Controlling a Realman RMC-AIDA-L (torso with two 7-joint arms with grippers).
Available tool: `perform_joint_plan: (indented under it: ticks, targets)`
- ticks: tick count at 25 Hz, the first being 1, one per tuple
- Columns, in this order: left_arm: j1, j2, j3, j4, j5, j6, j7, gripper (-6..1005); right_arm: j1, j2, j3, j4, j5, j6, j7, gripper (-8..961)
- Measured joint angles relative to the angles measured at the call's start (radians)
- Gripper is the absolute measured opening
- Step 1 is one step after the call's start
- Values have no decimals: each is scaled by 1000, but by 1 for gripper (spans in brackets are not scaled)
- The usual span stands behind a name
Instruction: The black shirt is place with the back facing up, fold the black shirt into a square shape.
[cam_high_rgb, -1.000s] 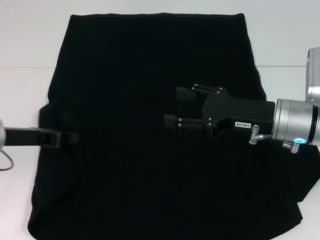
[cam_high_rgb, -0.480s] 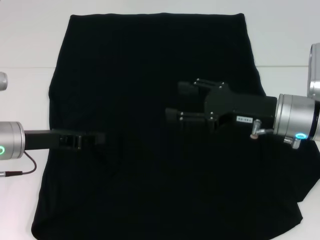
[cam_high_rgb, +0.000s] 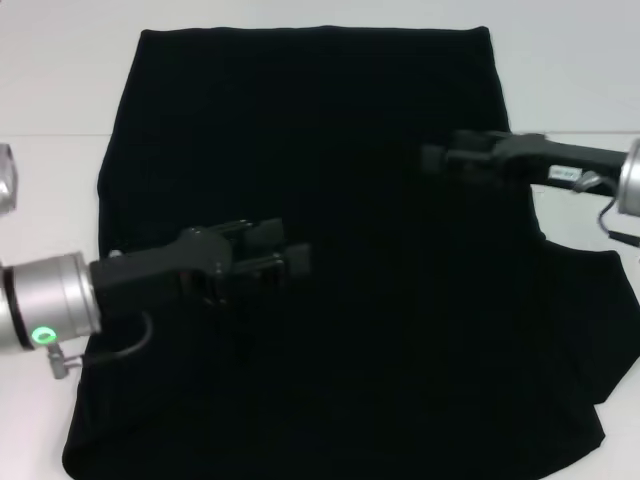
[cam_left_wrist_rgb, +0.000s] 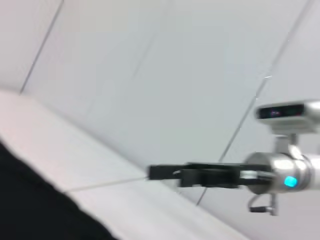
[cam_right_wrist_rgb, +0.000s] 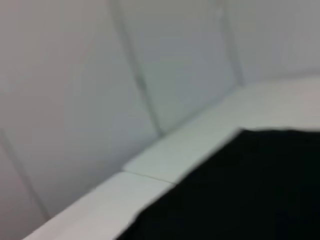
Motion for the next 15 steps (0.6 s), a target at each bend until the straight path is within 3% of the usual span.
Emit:
perform_joint_plan:
  ticks: [4,7,13,15]
  targets:
    - [0,-27,6,-46,-11,-3,176,610,-5,-40,6,-41,-120,49,277,854]
    - [14,-46,45,-47,-3,-1,297,753,-14,-57,8,-85,-228,46,432,854]
    - [35,-45,145,-32,1,-3,363,923,-39,-69,23,-169,-437,-28,652,854]
    - [42,-46,174,-20,19,-8,384,923,-41,-73,56,-174,-490,-60,689,854]
